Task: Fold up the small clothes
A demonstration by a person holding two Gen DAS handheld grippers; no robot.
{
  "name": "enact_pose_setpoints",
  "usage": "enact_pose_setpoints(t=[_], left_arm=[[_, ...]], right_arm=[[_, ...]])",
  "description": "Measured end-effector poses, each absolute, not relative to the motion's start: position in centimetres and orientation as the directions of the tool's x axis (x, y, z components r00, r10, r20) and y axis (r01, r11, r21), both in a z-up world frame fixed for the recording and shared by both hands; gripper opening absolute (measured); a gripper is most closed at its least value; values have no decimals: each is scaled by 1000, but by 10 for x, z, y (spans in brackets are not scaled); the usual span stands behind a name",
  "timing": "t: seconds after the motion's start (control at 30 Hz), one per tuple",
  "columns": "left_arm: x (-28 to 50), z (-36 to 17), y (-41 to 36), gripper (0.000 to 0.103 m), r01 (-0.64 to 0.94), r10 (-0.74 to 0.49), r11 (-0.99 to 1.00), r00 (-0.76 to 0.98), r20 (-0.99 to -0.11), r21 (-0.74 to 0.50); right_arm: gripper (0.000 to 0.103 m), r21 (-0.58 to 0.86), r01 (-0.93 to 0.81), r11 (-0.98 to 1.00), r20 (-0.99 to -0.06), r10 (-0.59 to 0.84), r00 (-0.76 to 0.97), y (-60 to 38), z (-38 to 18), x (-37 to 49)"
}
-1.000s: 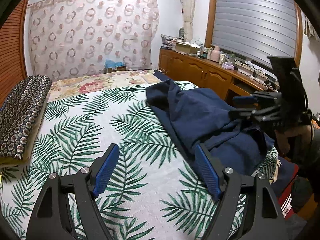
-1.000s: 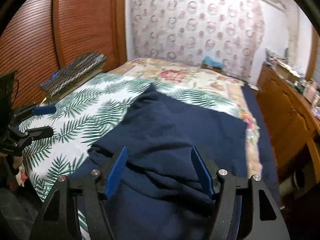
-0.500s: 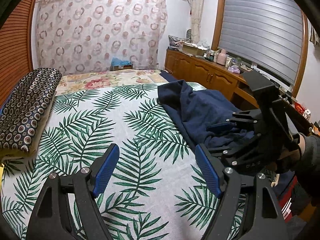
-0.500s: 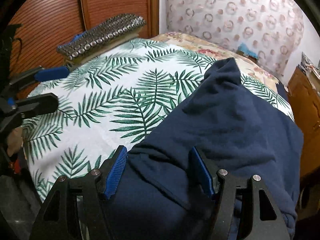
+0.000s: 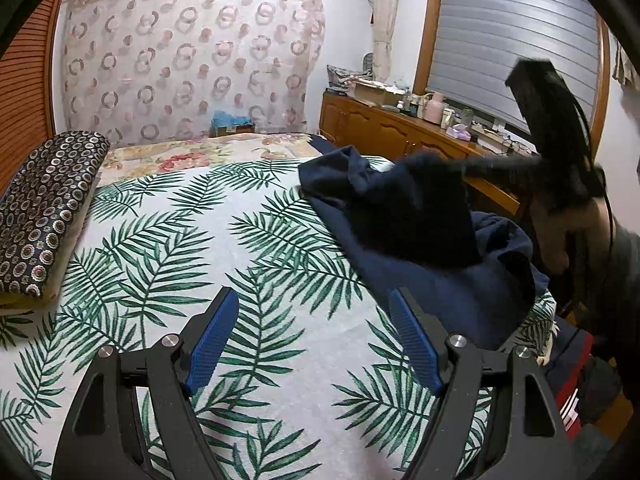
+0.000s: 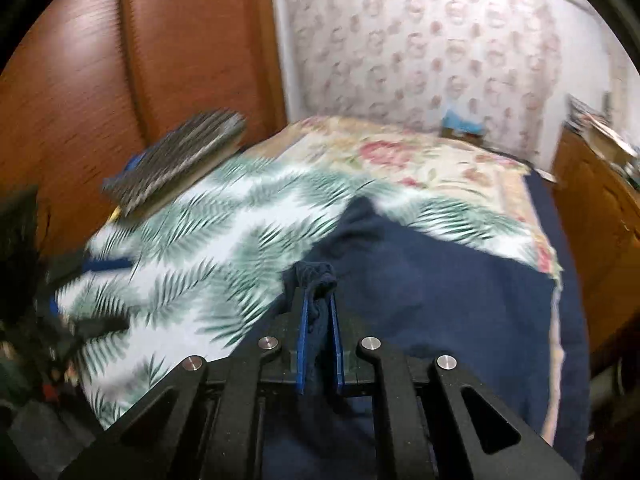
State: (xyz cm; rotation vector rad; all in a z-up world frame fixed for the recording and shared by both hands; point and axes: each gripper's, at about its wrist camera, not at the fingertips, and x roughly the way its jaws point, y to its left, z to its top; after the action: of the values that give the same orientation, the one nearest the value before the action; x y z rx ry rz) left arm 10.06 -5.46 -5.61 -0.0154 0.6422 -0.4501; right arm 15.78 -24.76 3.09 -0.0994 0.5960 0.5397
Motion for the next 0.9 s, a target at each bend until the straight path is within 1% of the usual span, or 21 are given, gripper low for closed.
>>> enact_pose_setpoints(t=[0.17,0.3,0.4,0.5,0.6,0.67,0.77,0.83,0.9], left_arm=[[100,-57,-57,79,407,-417,900,700,-580,-156],[98,-58,-59,79,415,-423,896,694,-582,-157],[98,-60,-62,79,423,-428,893,686,-589,-156],[97,-63,-66,79,430,-428,890,677,-599,-150],[96,-66,-69,79,433,-430,888,668,-607,-153],[96,-66,-69,79,434,-430,888,668,-608,-152],[96,-65,-71,79,434,-432,888,668,-606,-155],[95,-64,-73,79,437,-433,887,668,-605,-153],[94,-63,-75,79,442,-437,884,667,-603,-153]], right_arm=[[10,-1,-386,923,-512,331,793,-278,56,179],[10,-49,-248,968,-514,188,837,-301,61,215],[10,-73,-148,986,-539,86,838,-312,51,244],[10,-132,-56,990,-549,-26,836,-317,42,264],[10,-149,-15,989,-550,-70,832,-315,42,269],[10,-121,-32,992,-549,-41,835,-308,48,262],[24,-109,-100,989,-565,21,825,-294,50,242],[28,-116,-139,984,-564,49,824,-297,52,224],[40,-117,-175,978,-567,79,820,-296,49,202]])
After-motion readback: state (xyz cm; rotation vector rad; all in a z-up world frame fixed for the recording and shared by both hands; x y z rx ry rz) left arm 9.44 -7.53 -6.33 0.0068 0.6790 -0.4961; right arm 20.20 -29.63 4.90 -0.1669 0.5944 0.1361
